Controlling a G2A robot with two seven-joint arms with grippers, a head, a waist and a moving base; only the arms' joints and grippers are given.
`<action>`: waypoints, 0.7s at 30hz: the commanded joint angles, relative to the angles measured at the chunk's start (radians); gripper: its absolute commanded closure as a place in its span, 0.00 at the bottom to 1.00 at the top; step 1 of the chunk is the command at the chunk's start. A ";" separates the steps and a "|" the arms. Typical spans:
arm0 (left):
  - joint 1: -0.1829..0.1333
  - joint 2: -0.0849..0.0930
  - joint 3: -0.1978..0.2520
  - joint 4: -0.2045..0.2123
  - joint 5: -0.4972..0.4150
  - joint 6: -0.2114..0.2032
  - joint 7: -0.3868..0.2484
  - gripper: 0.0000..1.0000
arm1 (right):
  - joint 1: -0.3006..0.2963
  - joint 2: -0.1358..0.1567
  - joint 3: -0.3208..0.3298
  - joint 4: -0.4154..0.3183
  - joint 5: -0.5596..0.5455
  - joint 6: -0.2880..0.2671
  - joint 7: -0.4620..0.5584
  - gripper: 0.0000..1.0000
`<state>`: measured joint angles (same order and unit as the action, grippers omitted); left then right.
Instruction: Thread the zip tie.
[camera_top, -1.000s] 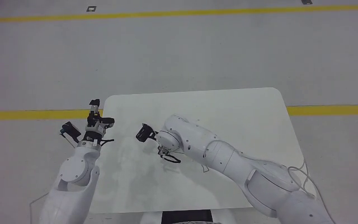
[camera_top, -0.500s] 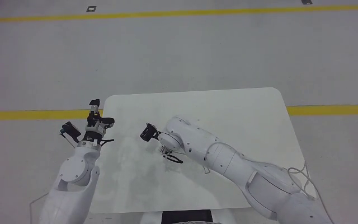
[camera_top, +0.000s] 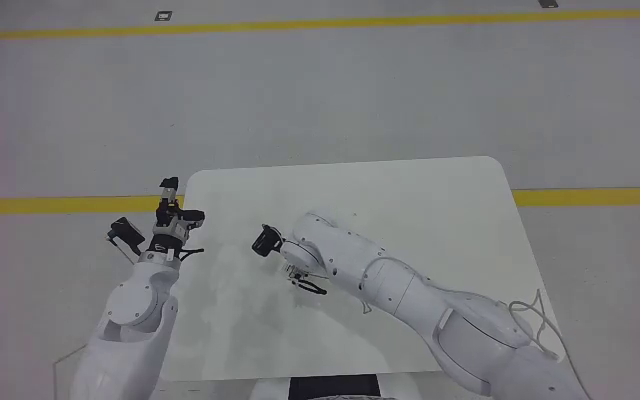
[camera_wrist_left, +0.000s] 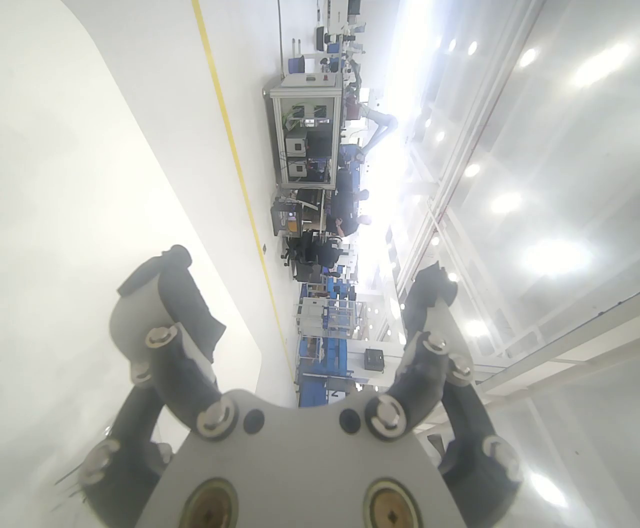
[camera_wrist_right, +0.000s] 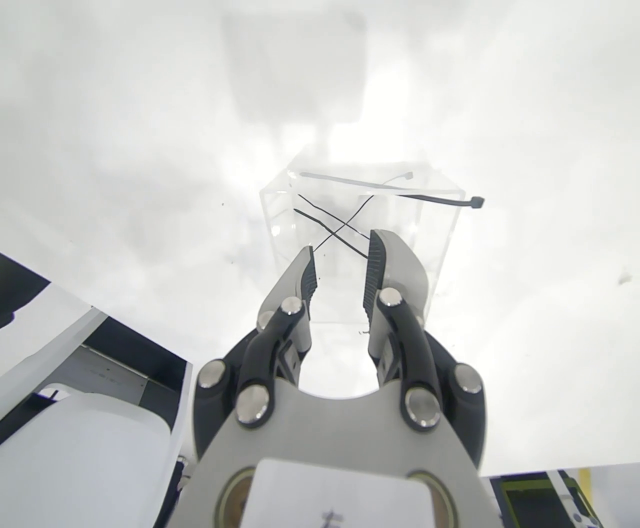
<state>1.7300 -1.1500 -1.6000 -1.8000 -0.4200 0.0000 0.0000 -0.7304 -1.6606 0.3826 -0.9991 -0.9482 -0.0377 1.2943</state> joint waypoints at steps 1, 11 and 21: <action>0.000 0.000 0.000 0.000 0.000 0.000 0.000 0.00 | 0.001 -0.006 -0.002 0.011 -0.001 -0.001 0.002 0.76; 0.000 0.000 0.000 0.000 0.000 0.000 0.000 0.00 | 0.003 -0.038 -0.012 0.060 -0.003 -0.013 -0.007 0.75; 0.000 0.000 0.000 0.000 0.000 0.000 0.000 0.00 | 0.005 -0.071 -0.022 0.111 -0.016 -0.011 -0.023 0.74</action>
<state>1.7300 -1.1500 -1.6000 -1.8000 -0.4200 0.0000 0.0000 -0.7257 -1.7288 0.3616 -0.8934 -0.9630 -0.0497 1.2725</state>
